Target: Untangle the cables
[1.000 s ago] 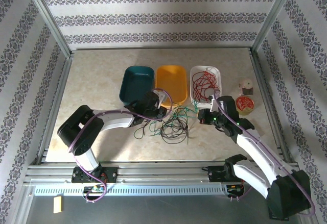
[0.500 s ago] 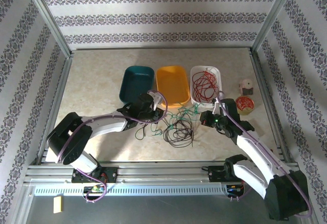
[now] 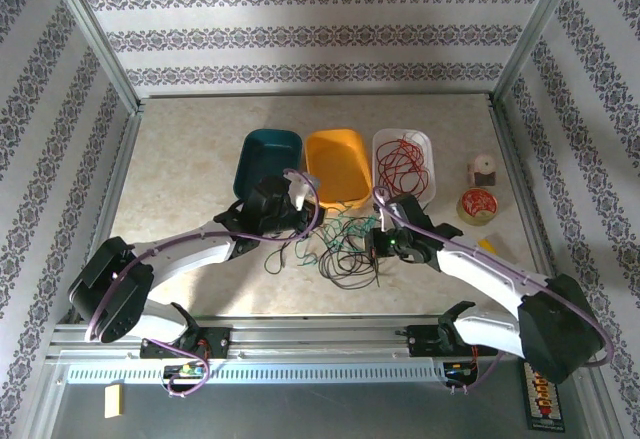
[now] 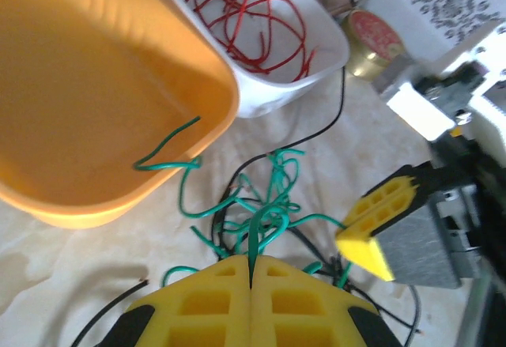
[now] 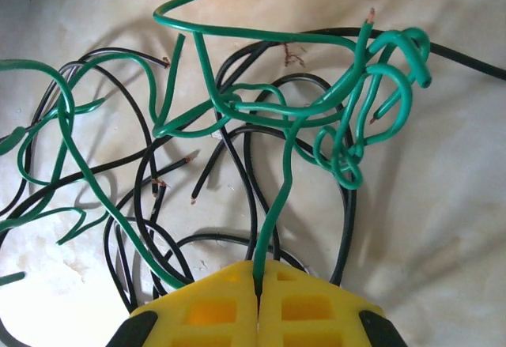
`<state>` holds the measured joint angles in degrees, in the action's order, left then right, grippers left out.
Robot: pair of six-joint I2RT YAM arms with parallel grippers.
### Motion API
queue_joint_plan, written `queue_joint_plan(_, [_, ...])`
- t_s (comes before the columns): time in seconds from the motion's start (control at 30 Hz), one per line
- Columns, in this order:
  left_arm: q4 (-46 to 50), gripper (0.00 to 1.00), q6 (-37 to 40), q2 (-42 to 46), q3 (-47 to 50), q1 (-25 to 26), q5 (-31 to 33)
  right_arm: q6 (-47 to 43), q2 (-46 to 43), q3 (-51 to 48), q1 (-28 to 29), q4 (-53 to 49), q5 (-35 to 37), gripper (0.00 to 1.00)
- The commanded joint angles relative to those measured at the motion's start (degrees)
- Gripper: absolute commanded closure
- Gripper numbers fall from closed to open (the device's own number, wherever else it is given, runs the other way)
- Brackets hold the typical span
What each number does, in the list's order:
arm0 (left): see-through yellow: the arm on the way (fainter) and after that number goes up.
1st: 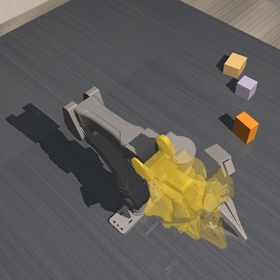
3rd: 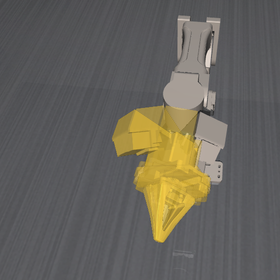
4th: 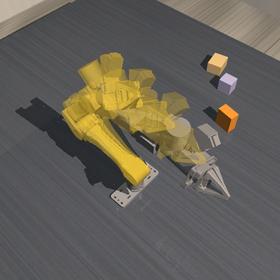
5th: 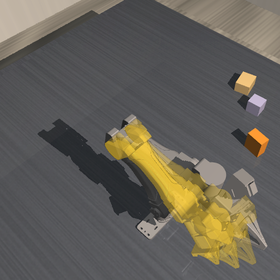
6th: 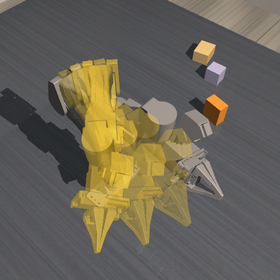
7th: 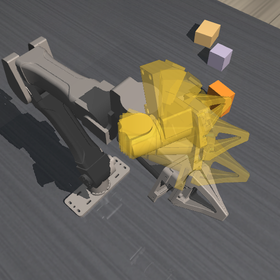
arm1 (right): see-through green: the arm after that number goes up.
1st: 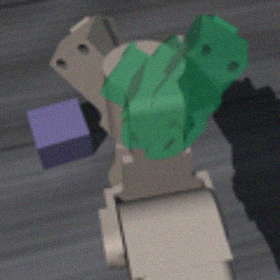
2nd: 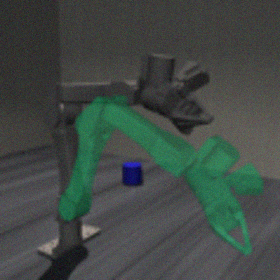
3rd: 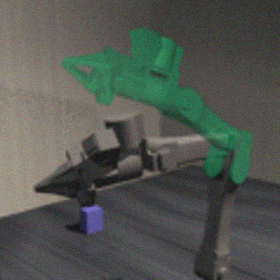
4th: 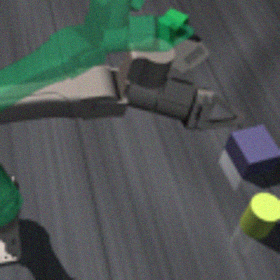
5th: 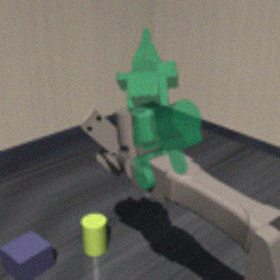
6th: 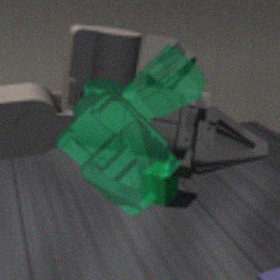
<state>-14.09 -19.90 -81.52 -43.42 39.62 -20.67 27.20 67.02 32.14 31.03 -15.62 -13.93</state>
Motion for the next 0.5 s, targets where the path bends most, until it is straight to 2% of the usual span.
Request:
queue_joint_plan(0.0, [-7.09,1.00,-3.59,-2.03,-0.76,-0.38,-2.58,-2.33,1.27,2.67,1.51,0.53,2.36,1.00])
queue_joint_plan(0.13, [-12.06,1.00,-5.32,-3.86,0.11,-0.17,1.16,-2.94,2.49,3.71,2.27,0.51,1.99,1.00])
queue_joint_plan(0.23, [-11.80,1.00,-3.81,-4.67,-0.74,0.23,3.17,-3.01,1.30,3.76,2.33,0.59,1.62,1.00])
queue_joint_plan(0.4, [-8.53,1.00,-1.65,-6.07,-2.73,0.73,0.10,-1.38,-4.32,3.44,1.44,0.84,9.28,1.00])
queue_joint_plan(0.47, [-6.02,1.00,-0.53,-5.96,-3.09,0.86,-1.01,0.83,-7.46,2.40,-0.83,1.86,11.82,1.00])
